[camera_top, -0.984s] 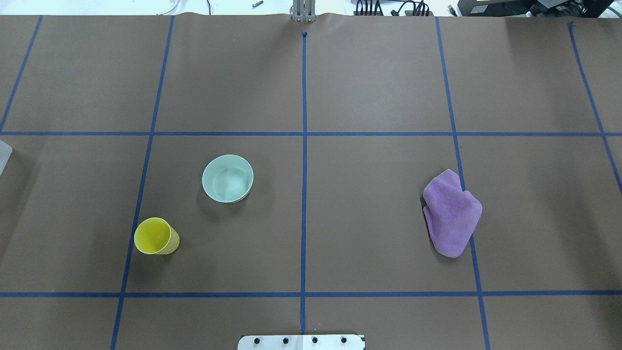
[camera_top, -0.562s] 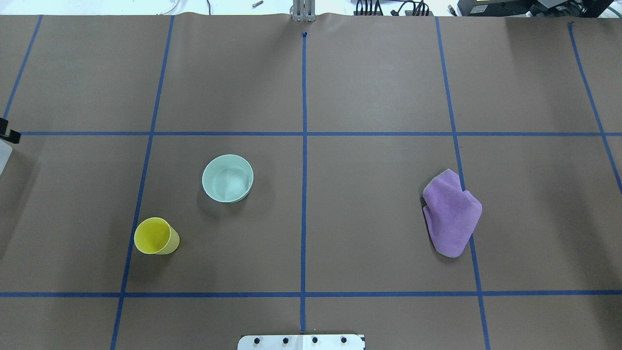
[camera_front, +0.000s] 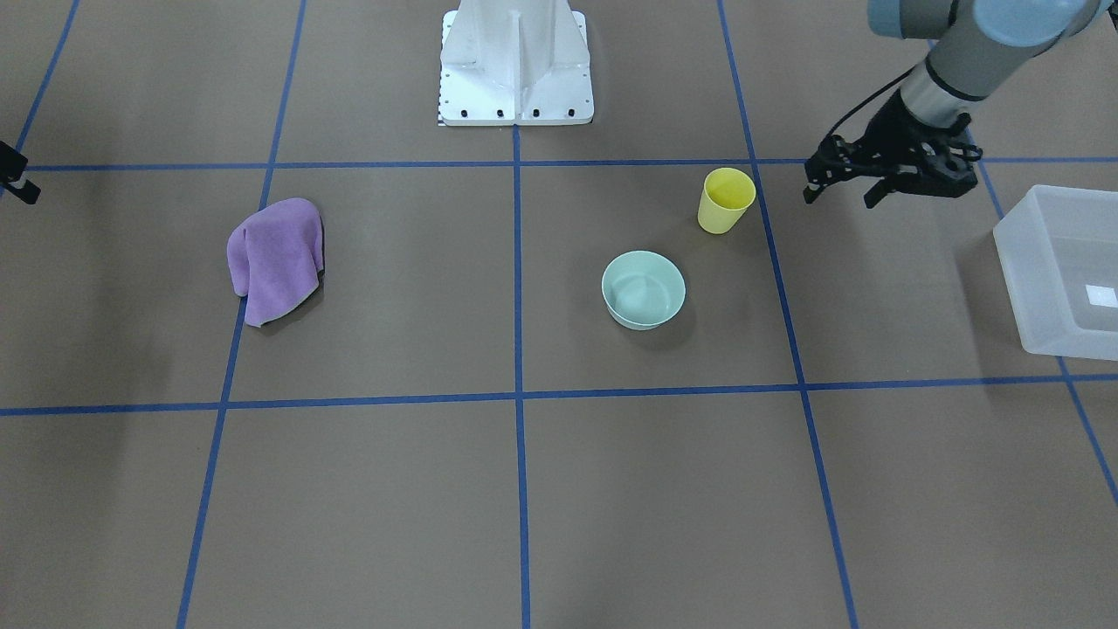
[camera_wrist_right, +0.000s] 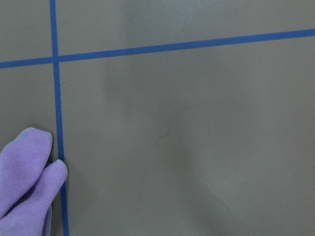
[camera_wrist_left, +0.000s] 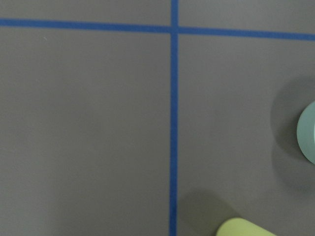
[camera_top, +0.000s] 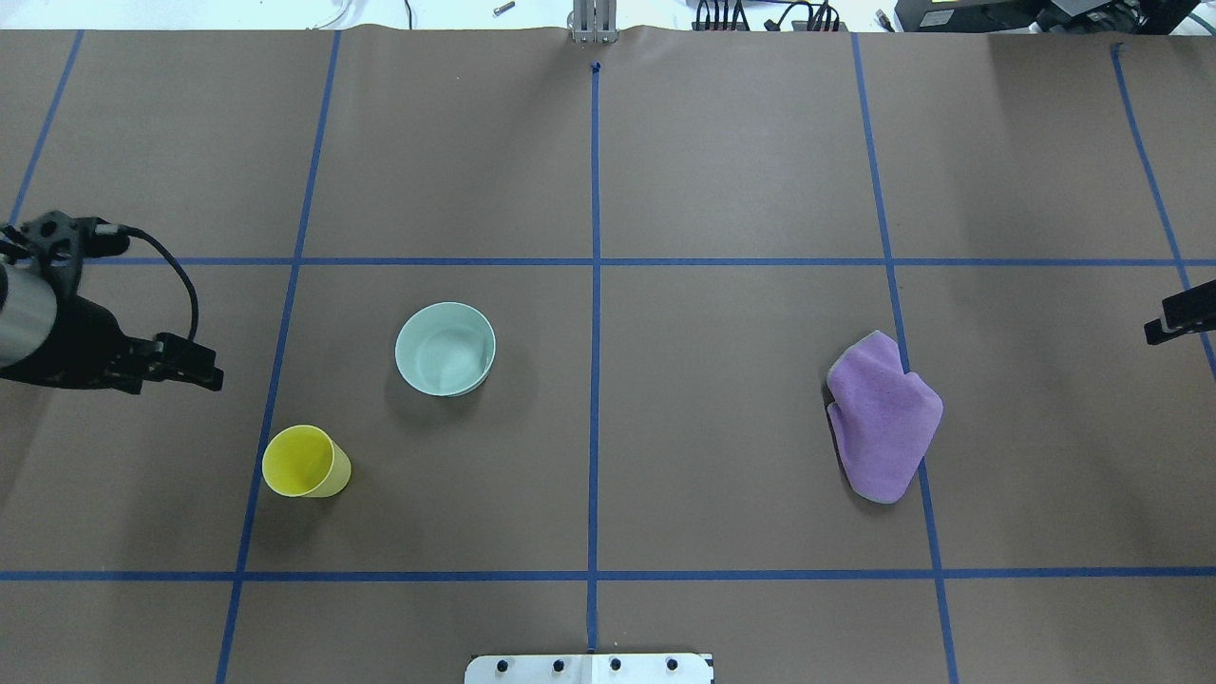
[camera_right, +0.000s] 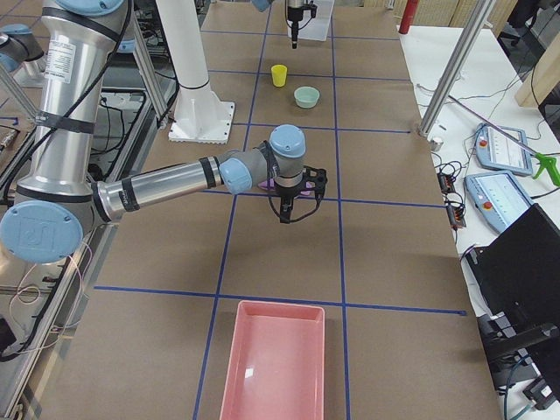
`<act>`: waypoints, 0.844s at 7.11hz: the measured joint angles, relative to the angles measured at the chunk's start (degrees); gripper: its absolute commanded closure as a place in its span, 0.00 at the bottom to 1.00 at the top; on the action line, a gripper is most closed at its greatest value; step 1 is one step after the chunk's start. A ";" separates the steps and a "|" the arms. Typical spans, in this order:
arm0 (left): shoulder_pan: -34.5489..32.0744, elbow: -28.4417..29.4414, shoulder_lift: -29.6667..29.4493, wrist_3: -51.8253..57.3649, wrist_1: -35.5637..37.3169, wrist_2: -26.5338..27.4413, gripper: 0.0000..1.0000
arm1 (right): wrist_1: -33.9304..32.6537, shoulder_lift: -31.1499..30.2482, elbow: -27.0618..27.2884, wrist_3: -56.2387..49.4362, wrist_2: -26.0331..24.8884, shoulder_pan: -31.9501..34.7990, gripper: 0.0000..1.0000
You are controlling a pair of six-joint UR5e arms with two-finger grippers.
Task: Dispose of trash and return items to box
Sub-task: 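Reach left gripper to yellow cup while right gripper nears purple cloth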
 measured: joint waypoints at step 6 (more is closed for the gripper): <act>12.59 3.19 -4.04 -7.35 0.18 7.36 0.69 | 1.10 0.13 -0.32 1.83 -1.17 -1.96 0.00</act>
